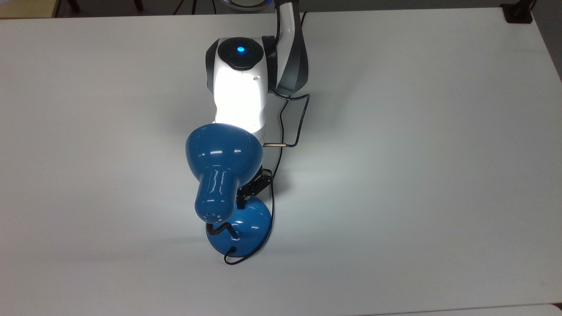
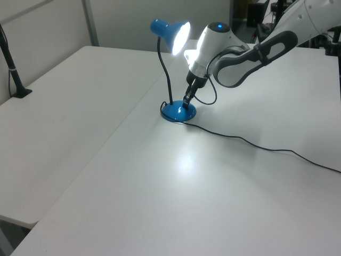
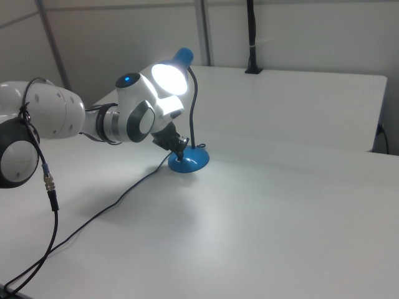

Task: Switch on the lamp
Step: 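Press down on the lamp base switch with the gripper fingers, then lift the gripper up and away from the lit lamp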

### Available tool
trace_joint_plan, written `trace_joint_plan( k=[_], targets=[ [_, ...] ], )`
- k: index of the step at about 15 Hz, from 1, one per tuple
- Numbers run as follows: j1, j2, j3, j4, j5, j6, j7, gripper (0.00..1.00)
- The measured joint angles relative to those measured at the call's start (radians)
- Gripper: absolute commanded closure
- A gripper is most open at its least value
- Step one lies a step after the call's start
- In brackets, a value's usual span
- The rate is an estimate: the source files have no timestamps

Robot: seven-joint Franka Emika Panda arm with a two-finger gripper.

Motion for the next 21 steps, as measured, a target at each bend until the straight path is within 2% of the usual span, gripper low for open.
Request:
trace_joint_plan(
  k=[3, 5, 7, 9, 10, 11, 12, 13, 17, 21],
  targets=[
    [0.001, 0.005, -0.001, 0.016, -0.001, 0.000, 0.002, 1.00],
    [0.000, -0.029, -0.005, 0.005, 0.000, 0.000, 0.009, 1.00],
    [-0.002, -0.107, -0.007, -0.046, 0.000, -0.028, 0.026, 1.00],
    [-0.004, -0.222, -0.009, -0.101, 0.000, -0.168, 0.032, 0.99],
    [-0.004, -0.281, -0.010, -0.120, 0.000, -0.265, 0.034, 0.95],
    [-0.004, -0.338, -0.010, -0.133, 0.000, -0.362, 0.037, 0.79],
    [-0.004, -0.389, -0.010, -0.141, 0.004, -0.452, 0.039, 0.36],
    [-0.004, -0.435, -0.010, -0.148, 0.011, -0.536, 0.040, 0.00],
    [-0.004, -0.555, -0.016, -0.152, 0.022, -0.785, 0.040, 0.00],
    [-0.004, -0.584, -0.019, -0.134, 0.022, -0.884, 0.040, 0.00]
  ],
)
